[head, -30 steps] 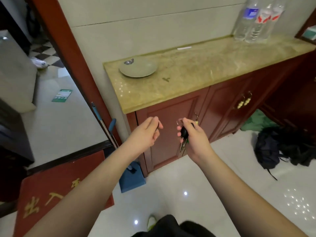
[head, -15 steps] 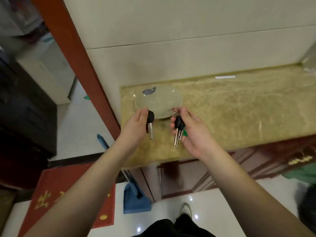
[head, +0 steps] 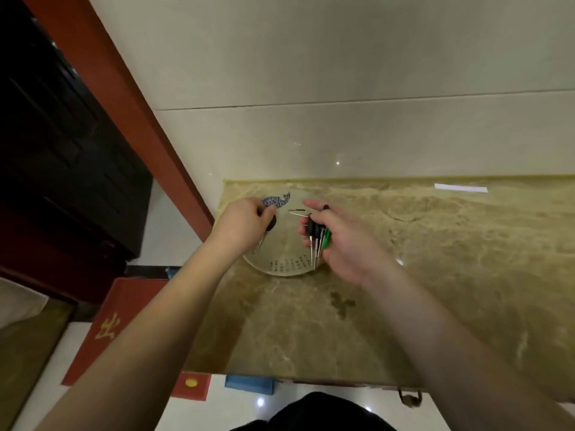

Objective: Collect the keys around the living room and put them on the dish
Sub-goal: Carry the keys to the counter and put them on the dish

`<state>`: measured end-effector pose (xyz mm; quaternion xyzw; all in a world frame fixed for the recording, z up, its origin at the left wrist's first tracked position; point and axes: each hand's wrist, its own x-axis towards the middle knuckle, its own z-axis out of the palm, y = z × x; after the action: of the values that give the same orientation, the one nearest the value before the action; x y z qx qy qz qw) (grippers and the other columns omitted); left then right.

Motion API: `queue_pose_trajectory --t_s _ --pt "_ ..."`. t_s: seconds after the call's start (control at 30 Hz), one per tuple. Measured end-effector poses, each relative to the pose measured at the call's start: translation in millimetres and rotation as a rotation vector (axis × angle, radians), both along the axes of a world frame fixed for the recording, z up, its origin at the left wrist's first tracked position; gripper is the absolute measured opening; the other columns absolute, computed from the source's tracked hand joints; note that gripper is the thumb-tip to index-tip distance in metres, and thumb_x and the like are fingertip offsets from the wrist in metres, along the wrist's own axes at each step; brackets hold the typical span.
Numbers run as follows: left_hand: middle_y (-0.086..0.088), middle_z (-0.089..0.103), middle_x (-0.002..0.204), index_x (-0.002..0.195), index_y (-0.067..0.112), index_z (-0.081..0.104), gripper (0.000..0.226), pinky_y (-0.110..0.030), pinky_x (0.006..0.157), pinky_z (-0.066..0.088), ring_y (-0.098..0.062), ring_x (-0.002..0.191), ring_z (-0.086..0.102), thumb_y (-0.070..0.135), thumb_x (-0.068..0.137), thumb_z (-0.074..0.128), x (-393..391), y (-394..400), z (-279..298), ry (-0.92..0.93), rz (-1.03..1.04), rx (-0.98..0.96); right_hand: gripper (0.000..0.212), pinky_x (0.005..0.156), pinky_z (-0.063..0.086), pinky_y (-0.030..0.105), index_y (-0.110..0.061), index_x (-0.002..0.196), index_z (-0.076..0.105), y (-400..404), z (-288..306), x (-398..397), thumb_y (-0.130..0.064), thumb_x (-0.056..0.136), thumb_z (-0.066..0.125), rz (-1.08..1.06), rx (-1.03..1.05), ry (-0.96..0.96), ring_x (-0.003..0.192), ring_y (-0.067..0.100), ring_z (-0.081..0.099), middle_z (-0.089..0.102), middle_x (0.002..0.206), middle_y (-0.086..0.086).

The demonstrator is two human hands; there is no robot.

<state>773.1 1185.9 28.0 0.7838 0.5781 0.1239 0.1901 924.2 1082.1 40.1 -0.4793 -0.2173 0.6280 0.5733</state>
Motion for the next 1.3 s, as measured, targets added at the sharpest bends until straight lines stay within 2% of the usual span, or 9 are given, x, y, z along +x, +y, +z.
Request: queue_pose_trajectory --t_s 0.2,0.37,0.43,0.6,0.7,0.8,0.93,1.1,1.3 --pt "-0.002 0.051 0.054 0.069 0.014 0.050 0.036 -0.027 0.042 0.026 -0.016 0.048 0.047 0.033 0.098 0.044 5 11 -4 0.132 -0.004 0.085 0.023 0.067 0.056 0.024 -0.017 0.114 0.060 18 -7 0 -0.005 0.097 0.050 0.000 -0.014 -0.070 0.082 0.012 0.070 0.067 0.098 0.008" --pt "-0.014 0.063 0.071 0.079 0.006 0.058 0.035 -0.032 0.049 0.040 -0.024 0.056 0.052 0.029 0.100 0.042 6 16 -5 0.235 -0.082 0.226 0.027 0.077 0.057 0.027 -0.012 0.124 0.055 26 -7 -5 -0.004 0.099 0.049 -0.043 -0.024 -0.170 0.086 0.018 0.067 0.066 0.101 0.013" --pt "-0.014 0.065 0.078 0.085 0.004 0.060 0.032 -0.035 0.053 0.045 -0.029 0.064 0.060 0.026 0.100 0.042 4 17 -6 0.297 -0.137 0.277 0.029 0.072 0.053 0.024 -0.016 0.128 0.053 29 -7 -11 -0.009 0.100 0.049 -0.017 -0.052 -0.264 0.087 0.019 0.066 0.067 0.108 0.015" --pt "-0.014 0.066 0.088 0.094 0.007 0.059 0.031 -0.034 0.056 0.037 -0.031 0.077 0.063 0.029 0.101 0.039 -2 23 -8 0.238 -0.196 0.318 0.032 0.078 0.050 0.027 -0.019 0.129 0.055 36 -14 -25 -0.011 0.099 0.051 -0.024 -0.072 -0.399 0.095 0.024 0.065 0.060 0.126 0.016" --pt "-0.010 0.066 0.095 0.101 0.010 0.061 0.027 -0.035 0.064 0.044 -0.028 0.084 0.062 0.031 0.099 0.044 -4 29 -6 0.179 -0.265 0.264 0.033 0.090 0.053 0.036 -0.017 0.131 0.055 40 -18 -30 -0.010 0.098 0.053 -0.048 -0.084 -0.433 0.093 0.023 0.067 0.060 0.126 0.017" --pt "-0.008 0.066 0.098 0.103 0.012 0.065 0.027 -0.036 0.071 0.049 -0.026 0.087 0.062 0.031 0.098 0.046 -7 33 -4 0.142 -0.300 0.230 0.032 0.101 0.049 0.042 -0.018 0.129 0.056 44 -22 -34 -0.012 0.097 0.055 -0.066 -0.102 -0.474 0.104 0.024 0.066 0.060 0.127 0.014" --pt "-0.008 0.067 0.091 0.096 0.011 0.064 0.028 -0.035 0.064 0.047 -0.026 0.078 0.061 0.028 0.099 0.042 -15 37 -3 0.062 -0.283 0.217 0.031 0.102 0.048 0.042 -0.020 0.128 0.057 52 -22 -41 -0.014 0.097 0.057 -0.096 -0.097 -0.514 0.110 0.023 0.064 0.061 0.128 0.011" --pt "-0.005 0.068 0.087 0.093 0.014 0.065 0.027 -0.030 0.057 0.034 -0.018 0.068 0.051 0.030 0.098 0.045 -23 40 -6 -0.001 -0.285 0.219 0.032 0.102 0.048 0.042 -0.023 0.127 0.057 59 -22 -49 -0.018 0.096 0.059 -0.150 -0.100 -0.582 0.112 0.022 0.061 0.062 0.128 0.007" --pt "0.006 0.061 0.077 0.099 0.021 0.068 0.027 -0.026 0.055 0.036 -0.012 0.069 0.053 0.044 0.091 0.056 -25 38 -8 -0.037 -0.310 0.185 0.032 0.104 0.046 0.044 -0.020 0.128 0.057 62 -25 -56 -0.018 0.096 0.058 -0.244 -0.094 -0.517 0.116 0.023 0.059 0.061 0.128 0.008"
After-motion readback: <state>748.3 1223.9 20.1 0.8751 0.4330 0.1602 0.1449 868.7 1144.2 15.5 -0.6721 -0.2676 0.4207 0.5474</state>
